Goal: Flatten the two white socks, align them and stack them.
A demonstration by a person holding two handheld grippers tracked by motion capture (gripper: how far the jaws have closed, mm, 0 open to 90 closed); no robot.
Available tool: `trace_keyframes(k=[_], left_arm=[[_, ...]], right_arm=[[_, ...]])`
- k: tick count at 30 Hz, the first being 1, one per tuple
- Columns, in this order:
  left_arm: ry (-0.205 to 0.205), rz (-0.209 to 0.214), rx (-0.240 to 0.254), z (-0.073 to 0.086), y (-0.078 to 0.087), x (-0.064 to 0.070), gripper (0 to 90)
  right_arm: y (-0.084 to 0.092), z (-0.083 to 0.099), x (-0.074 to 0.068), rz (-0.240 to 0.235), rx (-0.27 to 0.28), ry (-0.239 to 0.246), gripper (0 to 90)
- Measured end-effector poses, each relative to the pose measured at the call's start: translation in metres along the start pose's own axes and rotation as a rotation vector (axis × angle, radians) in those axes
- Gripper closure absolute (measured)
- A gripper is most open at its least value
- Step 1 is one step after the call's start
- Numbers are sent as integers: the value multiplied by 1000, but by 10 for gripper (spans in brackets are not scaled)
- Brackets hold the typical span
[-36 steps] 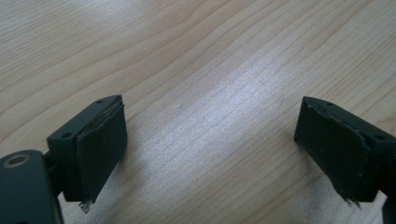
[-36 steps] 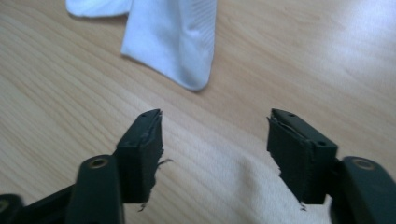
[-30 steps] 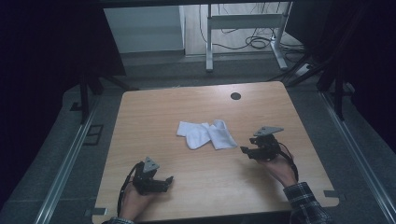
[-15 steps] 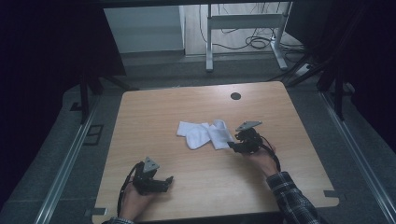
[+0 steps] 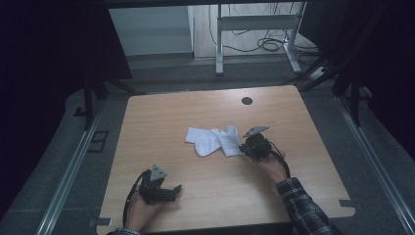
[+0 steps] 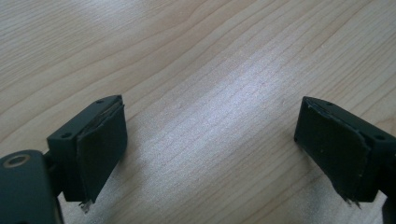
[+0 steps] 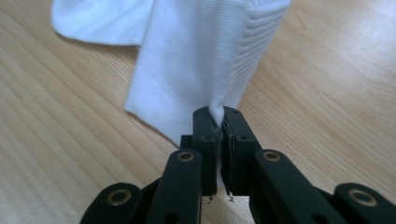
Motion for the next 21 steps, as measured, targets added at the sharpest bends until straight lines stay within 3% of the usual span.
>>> trace_keyframes(k=[9, 16, 21], left_arm=[[0, 0, -1, 0, 0, 0, 95], [-7, -2, 0, 0, 0, -1, 95], [-2, -3, 4, -1, 0, 0, 95]], right_arm=[[50, -21, -5, -24, 47, 26, 851], [88, -28, -7, -5, 73, 66, 851], [113, -34, -6, -10, 98, 55, 851]])
Point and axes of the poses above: each handheld gripper's, and its own axes: y roughly backward along the jaws, z roughly out of its underside, x roughly to its right, the point moved 10 cm from there along -y, roughly forward along the jaws, and after that the axes turned 6 degrees about z, right-handed, at the moved point
